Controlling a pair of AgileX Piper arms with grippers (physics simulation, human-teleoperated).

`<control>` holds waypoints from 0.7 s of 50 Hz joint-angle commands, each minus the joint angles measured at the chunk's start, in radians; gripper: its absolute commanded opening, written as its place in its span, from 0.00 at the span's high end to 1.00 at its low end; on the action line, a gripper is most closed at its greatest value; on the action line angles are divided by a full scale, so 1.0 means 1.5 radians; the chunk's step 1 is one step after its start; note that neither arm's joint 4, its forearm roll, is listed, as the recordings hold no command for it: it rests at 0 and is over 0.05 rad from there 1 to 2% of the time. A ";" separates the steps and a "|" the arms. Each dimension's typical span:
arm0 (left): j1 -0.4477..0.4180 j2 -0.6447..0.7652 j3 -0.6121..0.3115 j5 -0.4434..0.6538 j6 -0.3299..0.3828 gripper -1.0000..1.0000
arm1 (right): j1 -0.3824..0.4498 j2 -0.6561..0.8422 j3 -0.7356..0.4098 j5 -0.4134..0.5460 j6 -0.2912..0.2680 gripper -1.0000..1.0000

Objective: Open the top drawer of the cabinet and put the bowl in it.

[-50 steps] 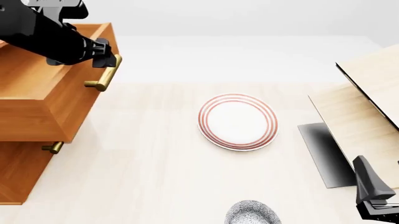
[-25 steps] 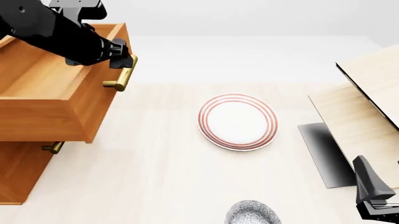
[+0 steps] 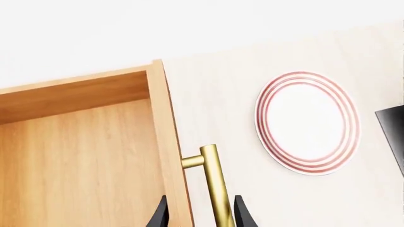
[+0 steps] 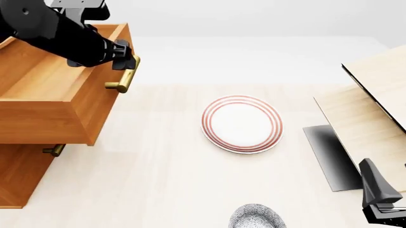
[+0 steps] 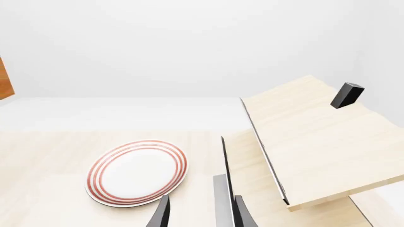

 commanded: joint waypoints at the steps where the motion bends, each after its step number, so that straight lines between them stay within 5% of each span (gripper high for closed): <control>1: -0.002 -0.012 0.011 -0.002 0.016 0.00 | 0.000 0.000 0.000 0.000 -0.001 0.00; 35: 0.025 -0.066 -0.011 0.037 0.043 0.00 | 0.000 -0.001 0.000 0.000 0.000 0.00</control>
